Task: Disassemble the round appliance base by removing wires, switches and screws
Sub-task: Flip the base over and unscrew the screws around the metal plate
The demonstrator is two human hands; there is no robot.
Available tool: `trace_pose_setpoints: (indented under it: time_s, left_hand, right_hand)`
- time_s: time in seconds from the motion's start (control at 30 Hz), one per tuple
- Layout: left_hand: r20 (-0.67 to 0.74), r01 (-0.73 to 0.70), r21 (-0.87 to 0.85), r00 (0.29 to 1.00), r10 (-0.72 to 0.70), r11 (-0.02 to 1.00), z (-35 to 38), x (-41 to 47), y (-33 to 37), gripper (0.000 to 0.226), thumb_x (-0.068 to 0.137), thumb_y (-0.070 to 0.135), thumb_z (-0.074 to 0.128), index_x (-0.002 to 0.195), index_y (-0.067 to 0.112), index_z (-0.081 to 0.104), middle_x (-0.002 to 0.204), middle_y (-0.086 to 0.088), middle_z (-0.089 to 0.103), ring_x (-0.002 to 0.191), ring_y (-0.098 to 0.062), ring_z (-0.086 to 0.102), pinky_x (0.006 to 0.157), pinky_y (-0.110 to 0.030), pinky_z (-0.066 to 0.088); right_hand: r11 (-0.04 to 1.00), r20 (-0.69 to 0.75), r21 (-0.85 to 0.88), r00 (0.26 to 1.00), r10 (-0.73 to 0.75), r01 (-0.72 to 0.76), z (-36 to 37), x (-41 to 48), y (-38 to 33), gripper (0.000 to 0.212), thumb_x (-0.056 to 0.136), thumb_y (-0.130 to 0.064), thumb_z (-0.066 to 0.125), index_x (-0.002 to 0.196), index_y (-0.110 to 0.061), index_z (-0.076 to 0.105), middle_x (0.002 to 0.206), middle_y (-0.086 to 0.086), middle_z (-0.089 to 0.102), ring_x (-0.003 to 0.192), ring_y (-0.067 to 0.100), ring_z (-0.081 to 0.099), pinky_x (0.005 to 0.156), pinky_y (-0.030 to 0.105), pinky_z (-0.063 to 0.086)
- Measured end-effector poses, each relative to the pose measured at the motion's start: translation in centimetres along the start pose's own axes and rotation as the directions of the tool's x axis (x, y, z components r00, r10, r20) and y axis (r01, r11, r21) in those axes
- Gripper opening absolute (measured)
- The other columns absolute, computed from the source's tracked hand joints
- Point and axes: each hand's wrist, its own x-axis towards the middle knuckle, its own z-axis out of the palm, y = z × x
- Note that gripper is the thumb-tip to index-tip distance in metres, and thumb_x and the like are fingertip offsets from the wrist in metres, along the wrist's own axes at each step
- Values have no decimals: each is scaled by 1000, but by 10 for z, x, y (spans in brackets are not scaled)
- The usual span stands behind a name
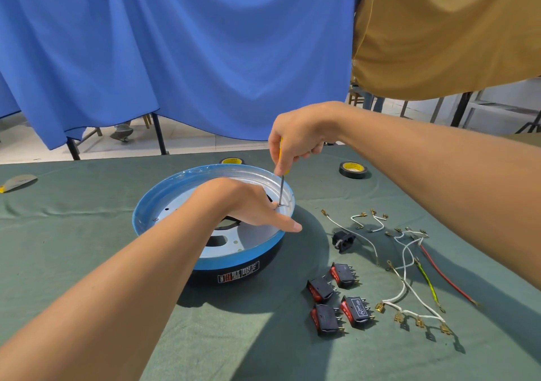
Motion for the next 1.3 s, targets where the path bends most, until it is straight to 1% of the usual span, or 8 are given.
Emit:
trace_pose_setpoints:
  time_s: [0.1,0.43,0.6,0.83,1.03,1.13,1.23,1.3]
  left_hand:
    - [2,9,-6,1000,-9,1000,1,0,0,103,61,97,25,148,43,22,153,1,31,138,-30,27,104,-48,26]
    - [3,18,-16,1000,-18,1000,1,0,0,104,60,97,24,149,42,22,150,1,34,135,-30,31,101,-46,29]
    - [6,12,-4,1000,-12,1000,0,-4,1,99,66,95,24,149,43,20,154,0,29,139,-30,27,107,-48,25]
    - [5,14,-7,1000,-14,1000,0,-8,3,93,71,91,25,150,42,19,155,1,27,140,-30,25,106,-47,25]
    - [13,9,-3,1000,-9,1000,0,-7,4,94,70,92,24,150,41,19,154,0,28,139,-31,26,106,-48,26]
    - [18,3,2,1000,-4,1000,0,-6,3,94,70,92,23,150,42,17,154,-1,28,139,-31,26,106,-47,26]
    - [17,4,-1,1000,-4,1000,0,-6,3,95,69,92,23,150,42,18,155,0,28,139,-31,26,106,-48,25]
    - [16,7,0,1000,-7,1000,0,-6,3,96,69,93,23,150,41,19,155,0,27,140,-30,26,107,-48,25]
  right_hand:
    - [994,-37,-43,994,100,-101,0,2,-1,62,88,-64,49,62,-9,59,41,-3,44,34,15,33,39,20,28]
    - [1000,-40,24,999,8,-7,-5,-1,2,7,79,-17,76,77,-14,70,62,2,51,54,16,40,42,22,30]
    - [998,-105,-41,993,50,-55,2,2,4,56,84,-63,58,61,-11,55,51,-1,47,47,17,38,44,24,31]
    - [999,-161,-25,987,28,-32,5,3,4,19,81,-28,63,77,-11,59,64,7,45,53,22,37,45,25,33]
    - [997,-260,-70,965,18,-37,10,6,8,51,94,-47,49,58,-11,39,54,4,36,48,21,32,47,26,27]
    - [998,-258,-49,966,18,-31,12,6,7,29,88,-30,58,76,-4,59,66,8,47,55,21,40,50,27,33]
    - [999,-183,29,983,27,-22,8,4,6,36,83,-28,65,106,1,64,74,9,50,58,21,42,47,26,37]
    - [999,-149,44,988,30,-23,5,1,4,35,85,-33,65,98,-1,64,66,6,45,51,20,37,41,22,32]
